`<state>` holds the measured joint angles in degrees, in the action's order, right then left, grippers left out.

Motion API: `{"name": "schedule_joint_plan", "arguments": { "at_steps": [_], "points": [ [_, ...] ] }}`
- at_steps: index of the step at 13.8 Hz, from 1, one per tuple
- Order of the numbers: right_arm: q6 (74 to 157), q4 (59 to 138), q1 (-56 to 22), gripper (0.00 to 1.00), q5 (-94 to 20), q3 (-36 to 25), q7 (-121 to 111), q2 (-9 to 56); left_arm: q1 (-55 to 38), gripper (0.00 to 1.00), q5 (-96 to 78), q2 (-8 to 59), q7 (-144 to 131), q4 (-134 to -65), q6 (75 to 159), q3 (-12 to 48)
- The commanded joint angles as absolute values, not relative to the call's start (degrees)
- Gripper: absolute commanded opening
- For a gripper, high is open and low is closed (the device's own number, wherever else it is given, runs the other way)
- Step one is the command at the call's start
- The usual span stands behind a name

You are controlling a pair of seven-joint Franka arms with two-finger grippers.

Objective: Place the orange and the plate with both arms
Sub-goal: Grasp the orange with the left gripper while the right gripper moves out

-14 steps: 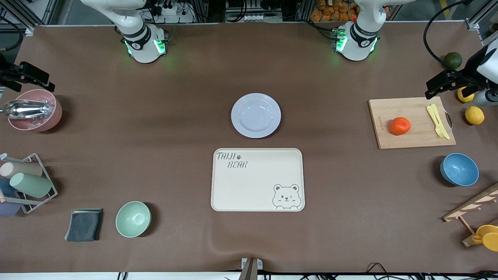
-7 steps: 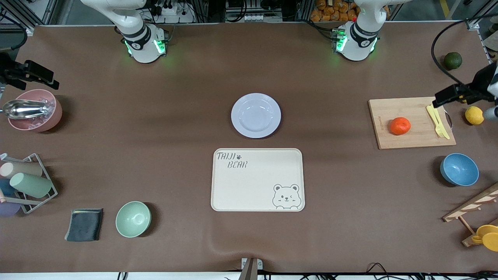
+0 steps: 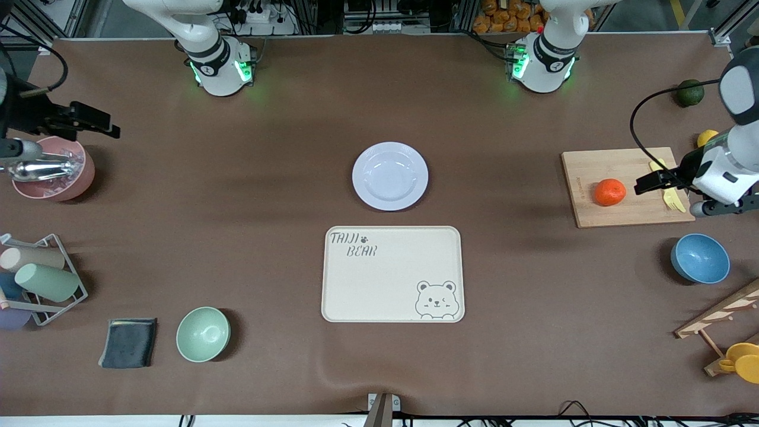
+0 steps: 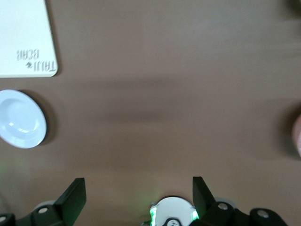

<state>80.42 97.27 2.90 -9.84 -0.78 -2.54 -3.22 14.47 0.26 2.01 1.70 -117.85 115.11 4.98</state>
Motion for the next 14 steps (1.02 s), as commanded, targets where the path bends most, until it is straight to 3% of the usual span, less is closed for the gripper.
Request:
{"name": "schedule_joint_plan", "arguments": {
  "at_steps": [1, 14],
  "points": [
    [81.2, 101.2, 1.0, 1.0, -12.7, -0.7, -1.4, -3.0, 18.1, 1.0, 0.4, 0.7, 4.9, -128.3, 127.1, 5.4],
    [86.8, 102.8, -5.9, 1.0, -20.1, -0.7, -1.4, 7.3, 17.8, 1.0, -0.2, 10.9, 2.5, -130.0, 129.4, 5.8]
  ]
}}
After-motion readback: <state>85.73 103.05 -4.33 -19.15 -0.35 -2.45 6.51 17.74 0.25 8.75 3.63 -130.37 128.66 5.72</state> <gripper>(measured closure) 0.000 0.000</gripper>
